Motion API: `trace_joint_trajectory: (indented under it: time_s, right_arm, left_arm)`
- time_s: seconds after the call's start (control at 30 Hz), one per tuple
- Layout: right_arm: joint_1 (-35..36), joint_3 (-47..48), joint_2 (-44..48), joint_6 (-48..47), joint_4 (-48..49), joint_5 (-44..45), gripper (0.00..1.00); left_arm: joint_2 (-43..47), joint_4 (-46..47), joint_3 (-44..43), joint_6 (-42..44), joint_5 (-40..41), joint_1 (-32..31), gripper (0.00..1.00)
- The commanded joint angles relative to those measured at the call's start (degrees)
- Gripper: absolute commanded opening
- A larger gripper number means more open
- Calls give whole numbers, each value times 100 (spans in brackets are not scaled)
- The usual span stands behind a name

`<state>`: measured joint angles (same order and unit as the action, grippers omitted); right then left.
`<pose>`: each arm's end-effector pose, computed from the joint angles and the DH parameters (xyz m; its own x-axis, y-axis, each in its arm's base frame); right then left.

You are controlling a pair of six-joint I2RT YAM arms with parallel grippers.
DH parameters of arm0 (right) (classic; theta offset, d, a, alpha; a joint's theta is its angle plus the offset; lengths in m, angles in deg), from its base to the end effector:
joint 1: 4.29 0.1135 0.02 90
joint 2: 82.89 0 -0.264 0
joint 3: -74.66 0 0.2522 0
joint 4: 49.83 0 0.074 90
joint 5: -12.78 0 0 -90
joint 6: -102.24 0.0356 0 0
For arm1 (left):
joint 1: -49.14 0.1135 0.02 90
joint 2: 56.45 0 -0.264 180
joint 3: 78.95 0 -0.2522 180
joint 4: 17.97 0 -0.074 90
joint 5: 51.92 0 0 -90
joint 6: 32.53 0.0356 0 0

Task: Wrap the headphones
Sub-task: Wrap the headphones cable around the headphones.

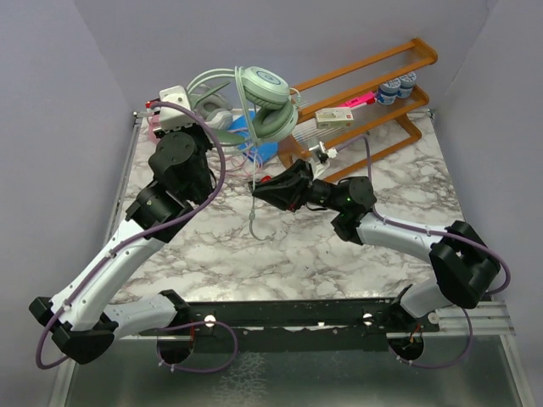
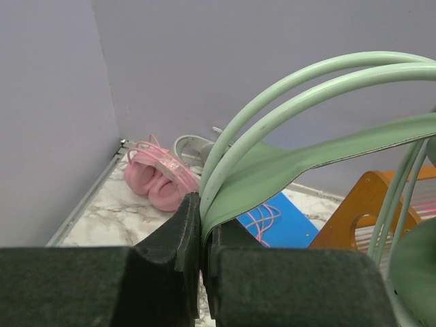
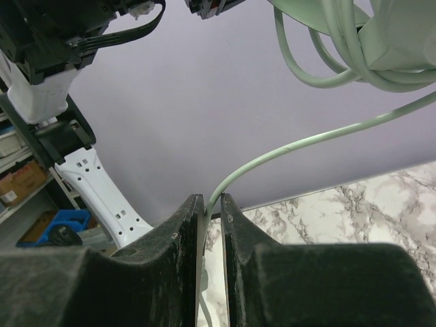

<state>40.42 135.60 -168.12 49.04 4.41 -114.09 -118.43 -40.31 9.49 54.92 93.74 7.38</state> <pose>0.2101 0.2380 0.3240 -0.2744 0.4027 -0.8732 -0.9590 -0.0480 0.2792 0.1752 -0.1170 0.4829 0.1044 -0.1268 -0.9864 -0.2309 0.9616 -0.1481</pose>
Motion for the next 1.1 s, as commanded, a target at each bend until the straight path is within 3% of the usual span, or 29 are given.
trace_joint_trajectory:
  time_s: [0.0,0.5,1.07]
  right_arm:
    - [43,-46,-71,-58,459,176,23]
    - [47,-165,-321,-864,472,322,25]
    - [47,-355,-597,-1737,331,881,31]
  left_arm:
    - [236,802,-307,-255,-308,-26,0]
    - [496,1382,-263,226,-1510,-30,0]
    - [395,312,-886,336,-2613,-26,0]
